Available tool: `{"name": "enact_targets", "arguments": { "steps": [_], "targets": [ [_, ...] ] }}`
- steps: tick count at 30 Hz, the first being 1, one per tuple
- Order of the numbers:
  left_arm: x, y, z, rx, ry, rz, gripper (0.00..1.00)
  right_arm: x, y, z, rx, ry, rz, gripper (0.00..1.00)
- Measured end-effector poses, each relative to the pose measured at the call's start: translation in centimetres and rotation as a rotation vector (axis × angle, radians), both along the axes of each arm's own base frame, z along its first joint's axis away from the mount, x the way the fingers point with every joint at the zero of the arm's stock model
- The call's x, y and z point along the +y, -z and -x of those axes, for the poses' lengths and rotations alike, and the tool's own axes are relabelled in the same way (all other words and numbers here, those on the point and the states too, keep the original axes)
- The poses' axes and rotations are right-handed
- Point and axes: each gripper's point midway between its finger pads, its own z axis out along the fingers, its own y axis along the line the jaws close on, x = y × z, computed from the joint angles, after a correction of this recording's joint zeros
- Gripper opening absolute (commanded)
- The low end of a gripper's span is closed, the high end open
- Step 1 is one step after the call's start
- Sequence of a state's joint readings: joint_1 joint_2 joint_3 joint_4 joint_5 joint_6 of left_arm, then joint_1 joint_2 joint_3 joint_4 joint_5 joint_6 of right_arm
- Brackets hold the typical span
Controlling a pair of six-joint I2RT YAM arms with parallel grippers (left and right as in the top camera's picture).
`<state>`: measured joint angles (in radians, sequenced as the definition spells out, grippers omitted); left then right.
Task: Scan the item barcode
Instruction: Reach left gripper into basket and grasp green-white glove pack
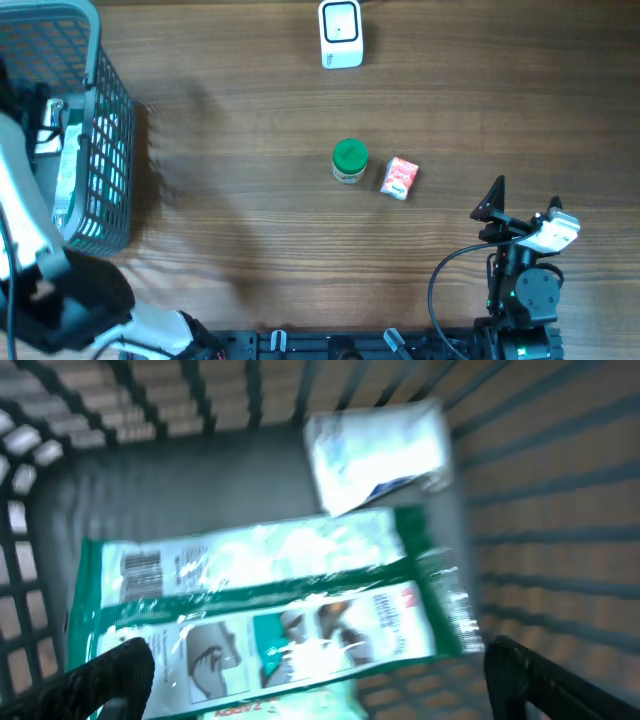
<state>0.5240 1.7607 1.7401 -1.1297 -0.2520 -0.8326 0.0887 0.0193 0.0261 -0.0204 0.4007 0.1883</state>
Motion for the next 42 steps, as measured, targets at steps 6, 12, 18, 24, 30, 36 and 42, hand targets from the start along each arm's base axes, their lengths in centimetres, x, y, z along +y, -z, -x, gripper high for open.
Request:
{"name": "enact_targets", "arguments": {
  "steps": [6, 12, 18, 24, 30, 36, 42],
  "targets": [
    [-1.0, 5.4, 0.7, 0.139, -0.031, 0.134, 1.0, 0.0, 0.0, 0.0, 0.0, 0.0, 0.0, 1.0],
    [-3.0, 5.8, -0.1, 0.127, 0.107, 0.23, 1.0, 0.0, 0.0, 0.0, 0.0, 0.0, 0.0, 1.0],
    [-3.6, 6.6, -0.7, 0.181, 0.352, 0.23, 1.0, 0.0, 0.0, 0.0, 0.0, 0.0, 0.0, 1.0],
    [-3.8, 8.5, -0.9, 0.261, 0.595, 0.235, 1.0, 0.0, 0.0, 0.0, 0.0, 0.0, 0.0, 1.0],
    [-4.8, 11.1, -0.2, 0.344, 0.734, 0.317, 1.0, 0.0, 0.0, 0.0, 0.0, 0.0, 0.0, 1.0],
    [-5.4, 13.8, -0.2, 0.371, 0.763, 0.393, 1.0, 0.0, 0.0, 0.0, 0.0, 0.0, 0.0, 1.0],
    [-6.3, 15.8, 0.5, 0.409, 0.769, 0.477, 0.05, 0.0, 0.0, 0.0, 0.0, 0.0, 0.0, 1.0]
  ]
}}
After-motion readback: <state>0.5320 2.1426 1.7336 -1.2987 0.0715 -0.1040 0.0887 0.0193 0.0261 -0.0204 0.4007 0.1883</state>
